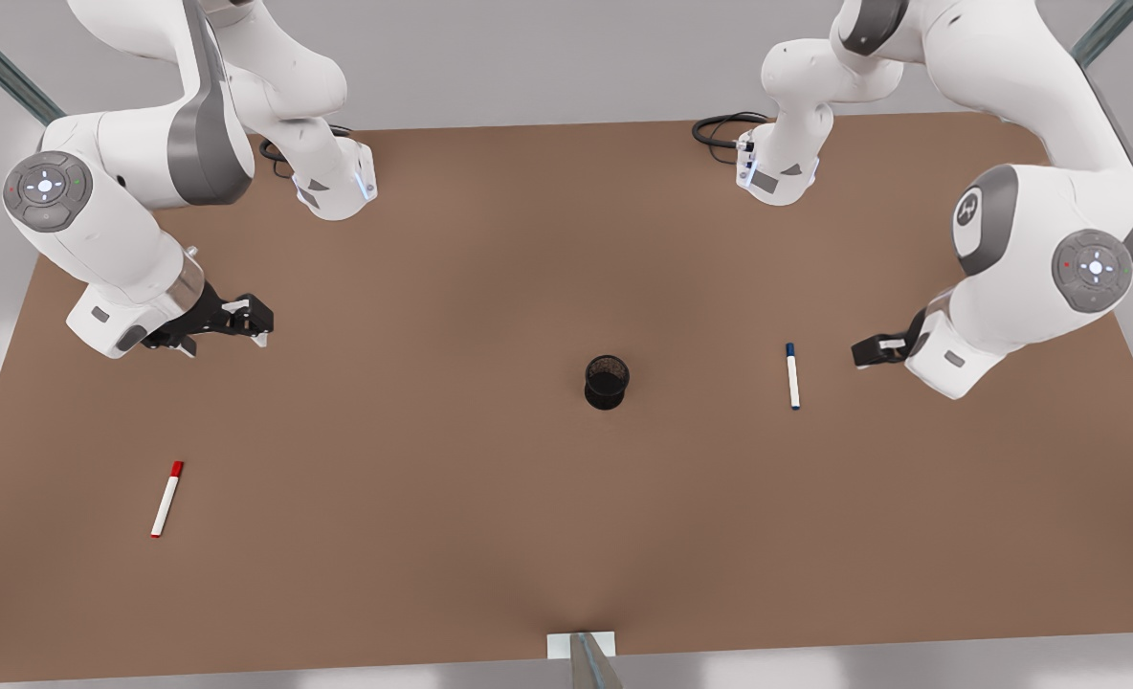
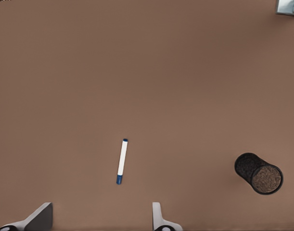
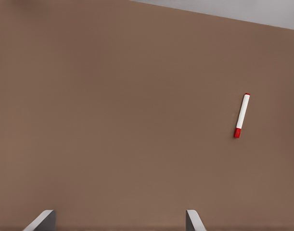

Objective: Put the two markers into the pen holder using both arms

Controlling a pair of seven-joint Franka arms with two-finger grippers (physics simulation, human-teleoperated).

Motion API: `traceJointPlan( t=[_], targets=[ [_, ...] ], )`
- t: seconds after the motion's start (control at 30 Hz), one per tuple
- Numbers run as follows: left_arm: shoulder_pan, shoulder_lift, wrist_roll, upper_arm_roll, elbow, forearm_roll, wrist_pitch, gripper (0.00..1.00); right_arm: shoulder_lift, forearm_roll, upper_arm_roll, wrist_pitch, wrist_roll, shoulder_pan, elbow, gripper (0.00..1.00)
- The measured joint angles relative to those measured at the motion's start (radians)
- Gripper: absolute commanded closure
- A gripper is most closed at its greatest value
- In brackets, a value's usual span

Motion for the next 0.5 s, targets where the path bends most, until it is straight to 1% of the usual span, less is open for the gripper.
traceJointPlan(
  t=[0.07, 0.2, 0.27, 0.4, 0.5],
  targets=[
    [-0.002, 0.022, 0.016, 0.000, -0.017, -0.002, 0.015, 0.00, 0.005, 0.000, -0.001, 0.001, 0.001, 0.002, -0.001, 0.00],
    [0.021, 0.033, 0.035, 0.001, -0.296, -0.009, 0.182, 0.00, 0.092, -0.002, -0.006, 0.044, 0.003, -0.013, -0.001, 0.00],
    [0.021, 0.039, 0.036, 0.002, -0.408, -0.011, 0.298, 0.00, 0.169, -0.004, -0.006, 0.086, 0.002, -0.070, -0.001, 0.00],
    [0.019, 0.107, 0.033, 0.004, -0.480, -0.012, 0.476, 0.00, 0.354, -0.030, -0.008, 0.193, -0.016, -0.209, 0.047, 0.00],
    [0.020, 0.117, 0.030, 0.004, -0.571, -0.011, 0.583, 0.00, 0.523, -0.046, -0.020, 0.274, -0.041, -0.249, 0.129, 0.00]
  ],
)
